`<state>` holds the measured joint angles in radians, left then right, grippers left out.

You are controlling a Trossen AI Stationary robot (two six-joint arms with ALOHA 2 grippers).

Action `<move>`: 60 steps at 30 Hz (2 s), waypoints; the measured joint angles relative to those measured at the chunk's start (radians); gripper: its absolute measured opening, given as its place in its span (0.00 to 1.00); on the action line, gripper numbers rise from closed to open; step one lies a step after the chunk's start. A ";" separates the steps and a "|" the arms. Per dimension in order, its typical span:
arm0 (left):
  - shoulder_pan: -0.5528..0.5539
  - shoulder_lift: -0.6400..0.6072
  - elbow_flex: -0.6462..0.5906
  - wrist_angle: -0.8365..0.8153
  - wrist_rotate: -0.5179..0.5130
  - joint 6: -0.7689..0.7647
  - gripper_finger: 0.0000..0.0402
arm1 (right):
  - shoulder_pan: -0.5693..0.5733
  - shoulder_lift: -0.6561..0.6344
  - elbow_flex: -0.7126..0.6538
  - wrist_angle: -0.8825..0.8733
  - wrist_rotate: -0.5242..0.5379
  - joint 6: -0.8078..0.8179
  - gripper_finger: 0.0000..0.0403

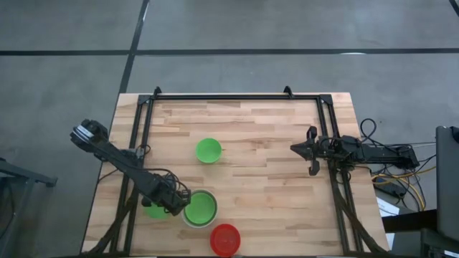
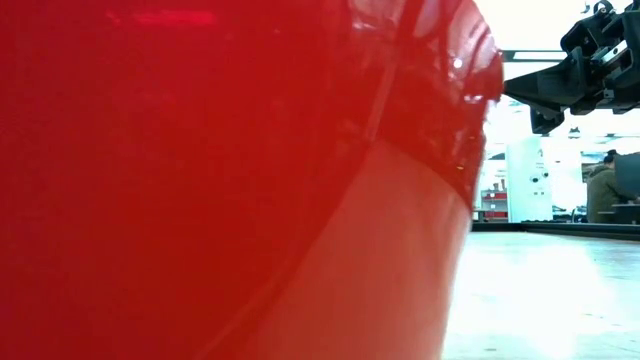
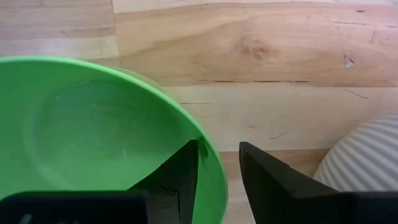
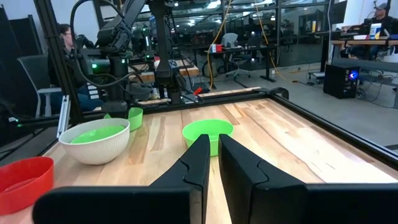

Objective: Nest bowls inside each other
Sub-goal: Stack the bottom green bowl on the green bowl

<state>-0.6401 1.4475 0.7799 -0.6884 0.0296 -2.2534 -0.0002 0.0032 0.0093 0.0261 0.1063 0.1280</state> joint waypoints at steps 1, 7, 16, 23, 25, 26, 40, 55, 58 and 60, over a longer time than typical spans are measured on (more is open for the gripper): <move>0.000 0.000 0.000 0.000 0.000 0.000 0.30 | 0.000 0.000 0.000 0.000 0.000 0.000 0.08; 0.000 0.000 0.000 0.000 0.000 0.003 0.27 | 0.000 0.000 0.000 0.000 0.000 0.001 0.08; 0.000 -0.001 0.002 -0.002 0.012 0.025 0.08 | 0.000 0.000 0.000 0.000 0.000 0.001 0.08; 0.000 -0.003 0.003 -0.008 0.024 0.025 0.03 | 0.000 0.000 0.000 0.000 0.000 0.000 0.08; 0.000 -0.003 0.003 -0.008 0.023 0.032 0.03 | 0.000 0.000 0.000 0.000 0.000 0.002 0.08; 0.000 -0.003 0.003 -0.008 0.023 0.036 0.03 | 0.000 0.000 0.000 0.000 0.000 0.001 0.08; 0.001 -0.051 0.000 -0.022 -0.032 0.167 0.02 | 0.000 0.000 0.000 0.000 0.000 0.002 0.08; 0.001 -0.143 0.037 -0.132 -0.202 0.371 0.02 | 0.000 0.000 0.000 0.000 0.000 0.002 0.08; 0.001 -0.159 0.060 -0.175 -0.236 0.435 0.01 | 0.000 0.000 0.000 0.000 0.000 0.001 0.08; 0.002 -0.166 0.074 -0.199 -0.251 0.480 0.01 | 0.000 0.000 0.000 0.000 0.000 0.001 0.08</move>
<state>-0.6384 1.2815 0.8542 -0.8878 -0.2209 -1.7733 -0.0006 0.0032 0.0093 0.0259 0.1062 0.1293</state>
